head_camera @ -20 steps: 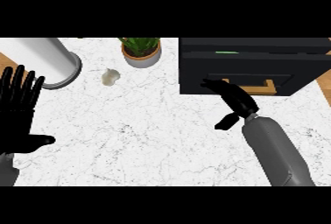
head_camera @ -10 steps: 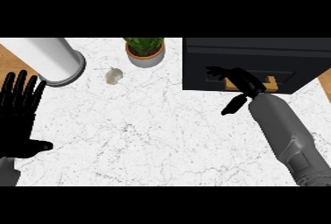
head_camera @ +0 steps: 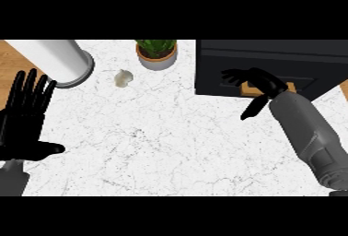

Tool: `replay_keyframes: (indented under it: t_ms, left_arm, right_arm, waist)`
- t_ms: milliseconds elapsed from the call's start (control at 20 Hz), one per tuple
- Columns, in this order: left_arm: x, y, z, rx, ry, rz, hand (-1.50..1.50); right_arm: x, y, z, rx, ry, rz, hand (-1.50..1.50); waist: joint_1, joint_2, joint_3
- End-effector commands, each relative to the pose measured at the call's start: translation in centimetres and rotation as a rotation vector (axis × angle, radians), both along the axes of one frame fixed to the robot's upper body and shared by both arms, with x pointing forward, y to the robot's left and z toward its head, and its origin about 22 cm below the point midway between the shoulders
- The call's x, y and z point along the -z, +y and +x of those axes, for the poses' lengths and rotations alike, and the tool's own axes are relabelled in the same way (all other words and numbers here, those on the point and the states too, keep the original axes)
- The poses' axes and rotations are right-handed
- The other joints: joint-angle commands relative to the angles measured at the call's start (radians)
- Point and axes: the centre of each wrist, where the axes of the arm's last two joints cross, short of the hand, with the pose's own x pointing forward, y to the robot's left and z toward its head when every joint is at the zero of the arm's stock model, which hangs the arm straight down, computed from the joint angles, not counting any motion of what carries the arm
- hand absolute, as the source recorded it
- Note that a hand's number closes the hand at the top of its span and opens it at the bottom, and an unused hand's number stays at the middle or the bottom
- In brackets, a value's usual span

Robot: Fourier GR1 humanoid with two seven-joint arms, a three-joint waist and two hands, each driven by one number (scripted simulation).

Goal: Pick up the cup, place it into the drawer and close the drawer

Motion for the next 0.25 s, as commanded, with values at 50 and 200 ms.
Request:
replay_keyframes:
  t_ms: [50, 200]
  left_arm:
    - [0.4, 0.5, 0.1, -0.004, -0.011, 0.007, -1.5]
    - [-0.2, 0.1, 0.9, 0.001, 0.001, 0.02, -1.5]
  right_arm:
    - [-1.6, -2.5, 0.6, 0.168, -0.026, -0.053, -1.5]
    - [-3.0, -2.7, 1.2, 0.162, -0.022, -0.062, -1.5]
  waist:
    - [0.027, 0.042, 0.008]
    - [0.016, 0.036, 0.008]
